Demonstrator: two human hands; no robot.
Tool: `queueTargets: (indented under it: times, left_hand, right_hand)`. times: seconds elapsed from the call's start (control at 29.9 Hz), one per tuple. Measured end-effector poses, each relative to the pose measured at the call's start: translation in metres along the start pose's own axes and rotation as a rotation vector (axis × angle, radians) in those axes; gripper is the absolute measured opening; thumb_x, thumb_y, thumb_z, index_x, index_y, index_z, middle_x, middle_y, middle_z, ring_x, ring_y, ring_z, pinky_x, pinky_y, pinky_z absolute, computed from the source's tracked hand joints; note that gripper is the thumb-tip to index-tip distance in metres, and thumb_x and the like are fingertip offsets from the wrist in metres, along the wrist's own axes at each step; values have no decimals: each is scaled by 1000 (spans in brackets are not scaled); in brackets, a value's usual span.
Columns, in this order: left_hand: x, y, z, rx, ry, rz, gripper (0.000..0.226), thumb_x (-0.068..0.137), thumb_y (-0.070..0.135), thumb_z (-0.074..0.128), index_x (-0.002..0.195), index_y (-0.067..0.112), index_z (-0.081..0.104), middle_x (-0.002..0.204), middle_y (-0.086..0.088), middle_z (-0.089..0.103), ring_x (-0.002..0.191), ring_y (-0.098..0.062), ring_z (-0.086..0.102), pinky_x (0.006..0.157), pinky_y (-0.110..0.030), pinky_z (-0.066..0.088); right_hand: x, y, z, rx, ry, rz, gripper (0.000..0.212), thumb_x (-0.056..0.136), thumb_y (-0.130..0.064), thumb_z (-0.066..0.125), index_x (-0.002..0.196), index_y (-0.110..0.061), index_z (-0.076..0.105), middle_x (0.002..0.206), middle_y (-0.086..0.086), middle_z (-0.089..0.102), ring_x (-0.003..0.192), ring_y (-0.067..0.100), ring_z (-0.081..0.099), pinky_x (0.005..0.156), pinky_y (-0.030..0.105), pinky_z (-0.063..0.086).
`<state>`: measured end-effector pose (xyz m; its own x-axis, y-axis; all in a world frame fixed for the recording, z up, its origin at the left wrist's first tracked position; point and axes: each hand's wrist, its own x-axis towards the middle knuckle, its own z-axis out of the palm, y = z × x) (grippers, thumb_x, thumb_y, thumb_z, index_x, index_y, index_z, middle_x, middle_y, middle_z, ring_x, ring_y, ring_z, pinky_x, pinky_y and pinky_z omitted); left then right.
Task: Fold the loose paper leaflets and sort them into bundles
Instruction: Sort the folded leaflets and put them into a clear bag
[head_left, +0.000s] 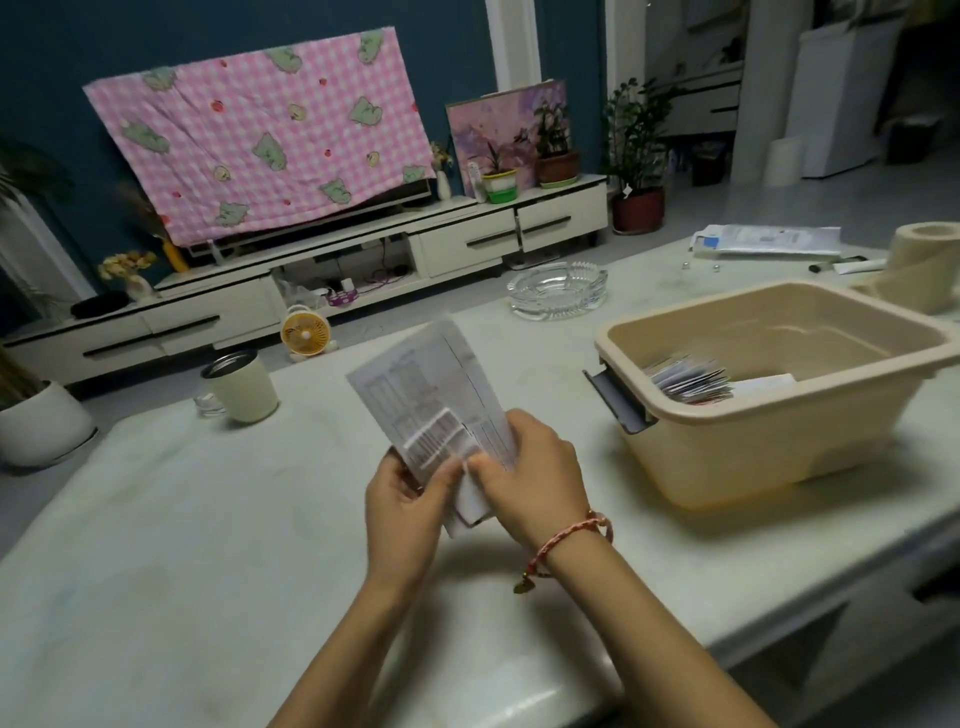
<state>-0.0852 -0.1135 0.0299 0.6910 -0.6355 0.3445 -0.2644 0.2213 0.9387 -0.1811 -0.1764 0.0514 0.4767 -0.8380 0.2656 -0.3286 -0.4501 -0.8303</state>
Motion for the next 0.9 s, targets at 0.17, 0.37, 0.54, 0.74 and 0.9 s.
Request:
queueTargets:
  times: [0.17, 0.37, 0.54, 0.74, 0.9]
  left_hand:
    - [12, 68, 45, -117, -224, 44, 22, 83, 7, 62, 103, 18, 59, 97, 3, 71, 86, -11, 69, 70, -26, 58]
    - [50, 98, 121, -26, -337, 1, 20, 94, 23, 52, 111, 15, 48, 107, -4, 62, 85, -13, 67, 67, -26, 58]
    - [82, 92, 167, 163, -367, 174, 7, 94, 17, 52, 98, 20, 56, 94, 11, 59, 90, -7, 59, 80, -28, 53]
    - [95, 75, 207, 631, -744, 361, 18, 94, 17, 49, 102, 16, 65, 101, 3, 64, 92, -11, 56, 73, -17, 42]
    - [99, 41, 241, 1069, -1228, 279, 24, 90, 15, 52, 108, 7, 66, 110, -10, 66, 92, -22, 58, 78, -31, 45]
  right_hand:
    - [19, -28, -100, 132, -68, -100, 30, 79, -15, 71, 104, -20, 56, 98, -4, 64, 91, 11, 62, 77, 25, 55]
    - [97, -15, -226, -261, -169, 70, 21, 78, -7, 71, 94, -15, 59, 99, 4, 64, 82, 18, 61, 69, 30, 53]
    - [150, 24, -266, -774, -599, 457, 31, 81, -19, 69, 110, -13, 61, 108, 10, 65, 103, 32, 62, 95, 47, 48]
    - [172, 49, -230, -1096, -779, 346, 25, 99, -17, 40, 108, -2, 58, 100, 14, 58, 83, 17, 49, 86, 18, 44]
    - [165, 70, -192, -1388, -787, 311, 37, 93, -14, 52, 128, -2, 51, 134, 12, 49, 112, 26, 53, 91, 31, 42]
